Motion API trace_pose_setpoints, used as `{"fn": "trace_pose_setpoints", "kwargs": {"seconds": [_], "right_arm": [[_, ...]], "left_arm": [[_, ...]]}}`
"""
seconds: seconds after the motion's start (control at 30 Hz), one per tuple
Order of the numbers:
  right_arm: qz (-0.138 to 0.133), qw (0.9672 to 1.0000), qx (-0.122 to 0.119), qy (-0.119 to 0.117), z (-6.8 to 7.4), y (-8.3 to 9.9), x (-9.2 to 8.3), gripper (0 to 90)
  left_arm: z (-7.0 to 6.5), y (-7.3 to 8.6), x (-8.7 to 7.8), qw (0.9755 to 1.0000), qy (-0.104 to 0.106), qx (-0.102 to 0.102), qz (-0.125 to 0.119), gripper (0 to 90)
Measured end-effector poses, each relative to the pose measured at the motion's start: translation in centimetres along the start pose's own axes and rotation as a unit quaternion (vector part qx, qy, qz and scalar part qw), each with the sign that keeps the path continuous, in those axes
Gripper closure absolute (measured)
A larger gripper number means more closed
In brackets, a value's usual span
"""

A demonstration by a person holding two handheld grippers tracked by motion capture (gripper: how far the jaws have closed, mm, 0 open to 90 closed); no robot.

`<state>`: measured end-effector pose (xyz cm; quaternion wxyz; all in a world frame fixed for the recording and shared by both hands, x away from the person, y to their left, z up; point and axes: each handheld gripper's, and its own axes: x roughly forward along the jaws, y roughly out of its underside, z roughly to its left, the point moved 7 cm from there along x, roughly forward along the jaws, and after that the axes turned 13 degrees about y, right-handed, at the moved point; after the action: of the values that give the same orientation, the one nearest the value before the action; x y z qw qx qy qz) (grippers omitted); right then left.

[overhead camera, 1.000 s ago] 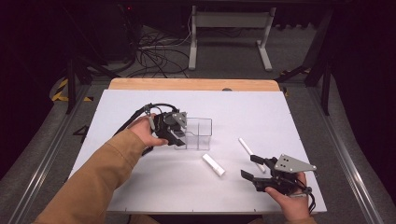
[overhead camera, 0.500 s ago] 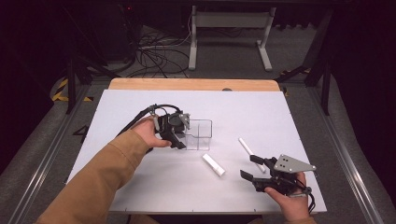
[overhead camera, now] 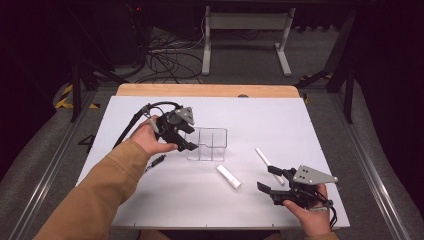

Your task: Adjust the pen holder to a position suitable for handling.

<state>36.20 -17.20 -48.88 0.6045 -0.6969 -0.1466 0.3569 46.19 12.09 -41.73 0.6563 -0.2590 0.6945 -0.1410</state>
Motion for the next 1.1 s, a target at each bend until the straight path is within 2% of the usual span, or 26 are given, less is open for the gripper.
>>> {"fn": "trace_pose_setpoints", "kwargs": {"seconds": [0.1,0.17,0.2,0.27,0.4,0.63,0.93,1.1], "right_arm": [[0.0,1.0,0.0,0.001,0.0,0.0,0.0,30.7],[-0.001,1.0,0.0,0.001,0.0,-0.1,0.0,30.6],[-0.002,1.0,-0.002,0.0,0.0,-0.1,0.1,30.6],[-0.001,1.0,-0.001,0.001,0.0,-0.1,0.1,30.6],[-0.001,1.0,-0.002,0.001,0.0,-0.1,0.1,30.6],[-0.003,1.0,-0.002,0.001,0.0,-0.1,0.1,30.6],[-0.003,1.0,-0.003,0.002,0.0,-0.2,0.1,30.6],[-0.003,1.0,-0.003,0.002,0.1,-0.2,0.1,30.6]], "left_arm": [[-0.7,-0.3,-1.4,0.999,-0.008,0.0,-0.044,34.8],[-1.1,-0.2,-2.2,0.998,-0.017,-0.003,-0.061,32.2],[-1.3,-0.2,-2.5,0.9974,-0.023,-0.004,-0.068,27.9],[-1.7,-0.1,-3.1,0.9958,-0.03,-0.008,-0.087,27.4],[-2.1,0.2,-3.9,0.993,-0.04,-0.018,-0.109,26.2],[-2.8,1.1,-4.7,0.9898,-0.061,-0.027,-0.126,25.2],[-3.2,2.9,-5.9,0.9818,-0.095,-0.048,-0.158,23.4],[-3.5,4.1,-6.7,0.9744,-0.111,-0.066,-0.184,21.1]]}}
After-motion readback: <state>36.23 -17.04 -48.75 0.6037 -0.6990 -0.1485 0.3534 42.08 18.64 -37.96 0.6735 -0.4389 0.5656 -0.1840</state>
